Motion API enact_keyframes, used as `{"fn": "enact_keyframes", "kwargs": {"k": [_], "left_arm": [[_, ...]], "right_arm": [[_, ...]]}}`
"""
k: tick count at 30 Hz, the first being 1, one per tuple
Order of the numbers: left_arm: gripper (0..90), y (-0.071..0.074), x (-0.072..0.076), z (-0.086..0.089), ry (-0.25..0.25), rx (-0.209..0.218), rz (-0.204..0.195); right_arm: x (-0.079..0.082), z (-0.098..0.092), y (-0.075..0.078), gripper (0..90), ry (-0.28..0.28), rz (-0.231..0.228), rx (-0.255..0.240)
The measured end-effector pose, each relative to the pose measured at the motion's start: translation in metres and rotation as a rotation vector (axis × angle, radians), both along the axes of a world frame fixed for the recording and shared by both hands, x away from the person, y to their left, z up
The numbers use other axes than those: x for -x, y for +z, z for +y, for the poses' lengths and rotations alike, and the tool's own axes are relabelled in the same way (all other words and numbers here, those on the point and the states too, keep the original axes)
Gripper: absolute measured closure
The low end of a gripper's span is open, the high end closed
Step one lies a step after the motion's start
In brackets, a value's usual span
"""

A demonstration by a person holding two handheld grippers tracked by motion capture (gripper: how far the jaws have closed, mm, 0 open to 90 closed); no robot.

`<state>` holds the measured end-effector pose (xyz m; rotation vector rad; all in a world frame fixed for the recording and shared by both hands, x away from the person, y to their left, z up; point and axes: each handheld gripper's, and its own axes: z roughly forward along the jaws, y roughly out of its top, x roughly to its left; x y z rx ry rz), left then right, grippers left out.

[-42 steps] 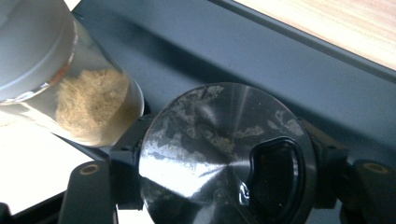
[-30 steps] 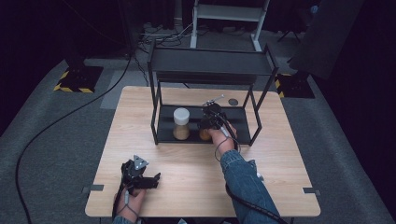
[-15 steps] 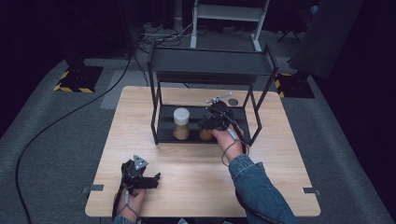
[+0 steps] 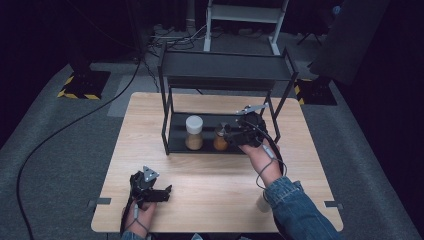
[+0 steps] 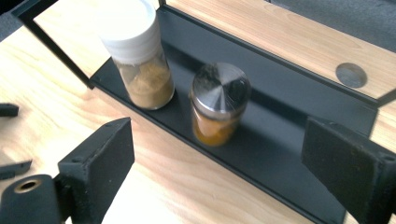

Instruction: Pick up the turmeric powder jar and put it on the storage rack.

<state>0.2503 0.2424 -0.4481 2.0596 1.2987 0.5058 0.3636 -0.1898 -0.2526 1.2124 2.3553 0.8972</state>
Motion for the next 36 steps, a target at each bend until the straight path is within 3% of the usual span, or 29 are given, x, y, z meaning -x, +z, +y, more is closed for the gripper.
{"fn": "enact_keyframes", "kwargs": {"k": [12, 19, 36], "left_arm": [[2.8, 0.0, 0.0, 0.0, 0.001, -0.001, 0.001], [2.8, 0.0, 0.0, 0.0, 0.002, -0.001, 0.0], [2.8, 0.0, 0.0, 0.0, 0.002, 0.0, -0.001]], "right_arm": [[0.039, -0.043, 0.01, 9.5, -0.016, -0.023, -0.015], [0.059, -0.066, 0.006, 7.7, -0.032, -0.037, -0.024], [0.105, -0.095, -0.007, 4.1, -0.038, -0.078, -0.021]]}}
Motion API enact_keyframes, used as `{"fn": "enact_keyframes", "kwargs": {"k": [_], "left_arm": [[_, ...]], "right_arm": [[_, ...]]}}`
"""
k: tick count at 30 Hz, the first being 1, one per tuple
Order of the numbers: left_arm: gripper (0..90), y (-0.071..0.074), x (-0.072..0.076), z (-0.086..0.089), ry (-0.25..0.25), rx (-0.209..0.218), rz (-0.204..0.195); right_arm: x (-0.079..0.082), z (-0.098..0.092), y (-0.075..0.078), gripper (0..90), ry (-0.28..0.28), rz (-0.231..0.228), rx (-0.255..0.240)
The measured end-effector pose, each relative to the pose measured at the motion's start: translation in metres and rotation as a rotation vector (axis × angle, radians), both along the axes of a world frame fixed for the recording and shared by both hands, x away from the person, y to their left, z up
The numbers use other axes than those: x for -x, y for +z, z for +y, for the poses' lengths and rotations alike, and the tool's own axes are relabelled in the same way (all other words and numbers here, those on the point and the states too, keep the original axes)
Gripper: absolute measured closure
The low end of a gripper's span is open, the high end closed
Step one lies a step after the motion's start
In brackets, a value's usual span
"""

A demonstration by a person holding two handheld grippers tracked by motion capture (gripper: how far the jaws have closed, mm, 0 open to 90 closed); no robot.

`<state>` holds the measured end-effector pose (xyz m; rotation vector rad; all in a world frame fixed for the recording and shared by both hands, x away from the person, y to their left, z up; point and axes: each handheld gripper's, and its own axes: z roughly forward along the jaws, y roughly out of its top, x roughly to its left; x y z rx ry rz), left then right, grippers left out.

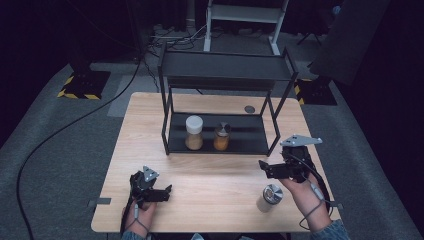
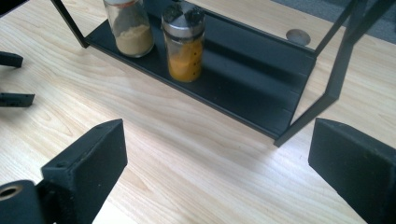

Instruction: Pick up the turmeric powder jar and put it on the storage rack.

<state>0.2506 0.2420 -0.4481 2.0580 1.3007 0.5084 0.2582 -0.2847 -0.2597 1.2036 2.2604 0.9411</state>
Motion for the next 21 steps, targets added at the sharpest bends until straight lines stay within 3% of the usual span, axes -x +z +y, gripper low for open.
{"fn": "enact_keyframes", "kwargs": {"k": [21], "left_arm": [[2.8, 0.0, 0.0, 0.0, 0.001, 0.0, 0.0]], "right_arm": [[0.027, -0.026, -0.028, 4.1, -0.011, 0.022, -0.034]]}}
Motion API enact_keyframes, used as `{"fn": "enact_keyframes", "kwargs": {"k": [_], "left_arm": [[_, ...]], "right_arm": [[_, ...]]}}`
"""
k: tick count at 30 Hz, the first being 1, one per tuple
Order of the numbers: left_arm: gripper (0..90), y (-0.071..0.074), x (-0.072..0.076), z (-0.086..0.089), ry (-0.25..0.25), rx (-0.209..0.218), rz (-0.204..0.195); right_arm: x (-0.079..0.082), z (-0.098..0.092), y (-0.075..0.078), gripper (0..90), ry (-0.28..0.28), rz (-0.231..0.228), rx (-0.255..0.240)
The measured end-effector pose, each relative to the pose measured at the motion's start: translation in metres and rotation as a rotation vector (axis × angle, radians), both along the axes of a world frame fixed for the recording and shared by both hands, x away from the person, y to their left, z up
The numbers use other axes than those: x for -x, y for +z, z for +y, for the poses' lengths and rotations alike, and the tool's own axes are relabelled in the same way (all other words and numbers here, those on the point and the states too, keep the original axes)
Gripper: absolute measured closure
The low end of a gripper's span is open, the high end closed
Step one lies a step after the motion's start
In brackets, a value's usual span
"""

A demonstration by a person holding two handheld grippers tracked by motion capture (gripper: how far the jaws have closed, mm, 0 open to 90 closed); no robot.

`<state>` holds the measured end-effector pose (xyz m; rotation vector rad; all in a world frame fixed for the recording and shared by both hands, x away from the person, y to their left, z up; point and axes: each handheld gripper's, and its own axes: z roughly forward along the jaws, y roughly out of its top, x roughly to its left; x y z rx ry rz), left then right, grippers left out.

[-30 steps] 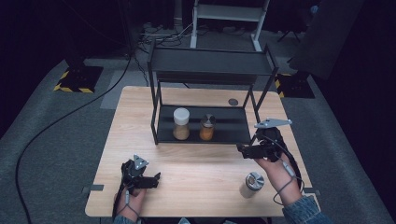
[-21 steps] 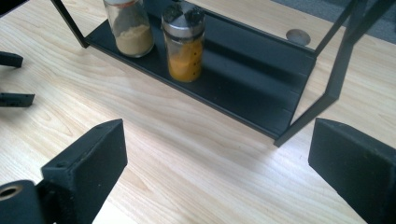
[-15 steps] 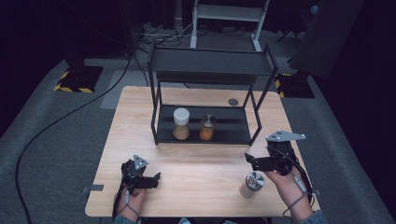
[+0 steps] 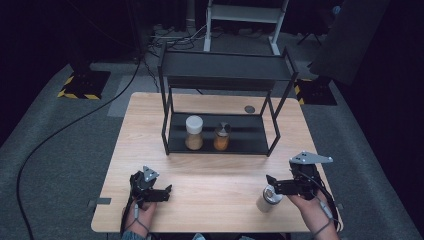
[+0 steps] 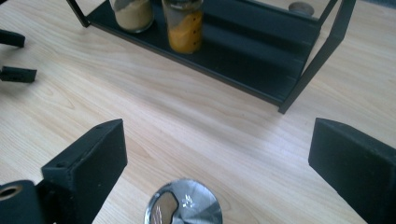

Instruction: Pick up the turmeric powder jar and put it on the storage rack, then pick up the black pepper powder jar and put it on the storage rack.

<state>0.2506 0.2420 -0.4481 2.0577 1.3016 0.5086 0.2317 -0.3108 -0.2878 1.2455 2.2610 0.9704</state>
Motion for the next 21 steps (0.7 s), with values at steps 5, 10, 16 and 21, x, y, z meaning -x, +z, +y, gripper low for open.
{"fn": "enact_keyframes", "kwargs": {"k": [5, 10, 16, 21], "left_arm": [[2.8, 0.0, 0.0, 0.0, 0.0, 0.0, 0.0], [2.8, 0.0, 0.0, 0.0, 0.0, 0.0, 0.0], [2.8, 0.0, 0.0, 0.0, 0.001, 0.0, 0.001], [2.8, 0.0, 0.0, 0.0, 0.0, 0.001, 0.0]], "right_arm": [[0.004, -0.003, -0.01, 4.1, -0.001, 0.01, 0.005], [0.009, -0.002, -0.022, 4.1, 0.01, 0.022, 0.018], [0.013, 0.0, -0.038, 4.1, 0.026, 0.034, 0.027], [0.017, 0.003, -0.049, 4.1, 0.033, 0.038, 0.035]]}}
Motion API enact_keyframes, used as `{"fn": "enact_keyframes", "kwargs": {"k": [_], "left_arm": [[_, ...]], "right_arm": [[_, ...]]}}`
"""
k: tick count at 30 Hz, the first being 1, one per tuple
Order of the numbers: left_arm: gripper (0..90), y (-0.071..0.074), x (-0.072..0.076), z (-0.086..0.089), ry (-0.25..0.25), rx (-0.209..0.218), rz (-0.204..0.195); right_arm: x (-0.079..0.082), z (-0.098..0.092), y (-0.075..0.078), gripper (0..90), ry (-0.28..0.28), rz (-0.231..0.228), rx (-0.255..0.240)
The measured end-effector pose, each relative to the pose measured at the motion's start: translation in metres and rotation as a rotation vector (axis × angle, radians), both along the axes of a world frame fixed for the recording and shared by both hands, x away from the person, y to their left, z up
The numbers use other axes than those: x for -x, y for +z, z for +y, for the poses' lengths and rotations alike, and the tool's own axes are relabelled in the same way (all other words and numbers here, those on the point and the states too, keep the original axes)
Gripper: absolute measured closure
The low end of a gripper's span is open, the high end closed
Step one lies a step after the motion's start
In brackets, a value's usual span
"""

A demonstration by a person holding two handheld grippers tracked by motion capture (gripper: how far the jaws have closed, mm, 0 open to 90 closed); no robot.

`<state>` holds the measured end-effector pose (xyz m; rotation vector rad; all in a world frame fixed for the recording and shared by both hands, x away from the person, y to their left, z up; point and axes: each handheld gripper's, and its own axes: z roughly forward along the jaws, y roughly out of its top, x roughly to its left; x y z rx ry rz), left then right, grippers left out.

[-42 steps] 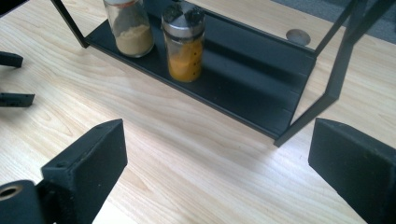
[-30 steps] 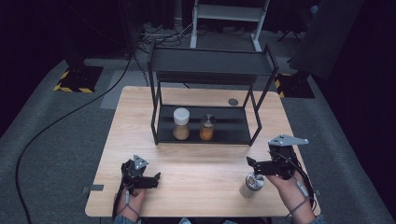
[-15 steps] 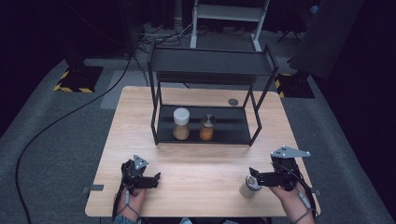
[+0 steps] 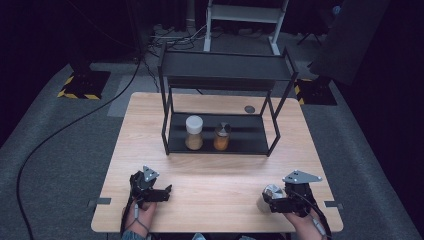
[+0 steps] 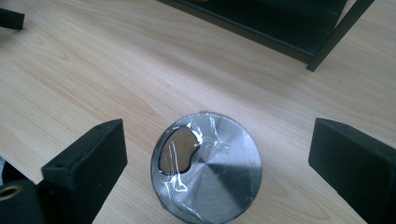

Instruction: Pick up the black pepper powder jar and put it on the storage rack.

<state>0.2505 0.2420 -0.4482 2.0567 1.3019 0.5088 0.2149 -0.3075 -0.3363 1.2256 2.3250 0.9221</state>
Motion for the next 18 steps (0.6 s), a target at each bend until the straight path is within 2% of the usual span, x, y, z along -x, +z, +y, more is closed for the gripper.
{"fn": "enact_keyframes", "kwargs": {"k": [7, 18], "left_arm": [[2.8, 0.0, 0.0, 0.0, 0.001, -0.001, 0.001], [2.8, 0.0, 0.0, 0.0, 0.001, 0.0, 0.001]], "right_arm": [[0.001, 0.004, -0.014, 4.1, 0.001, 0.004, 0.013], [-0.002, 0.0, -0.031, 5.4, -0.008, 0.037, -0.001]]}}
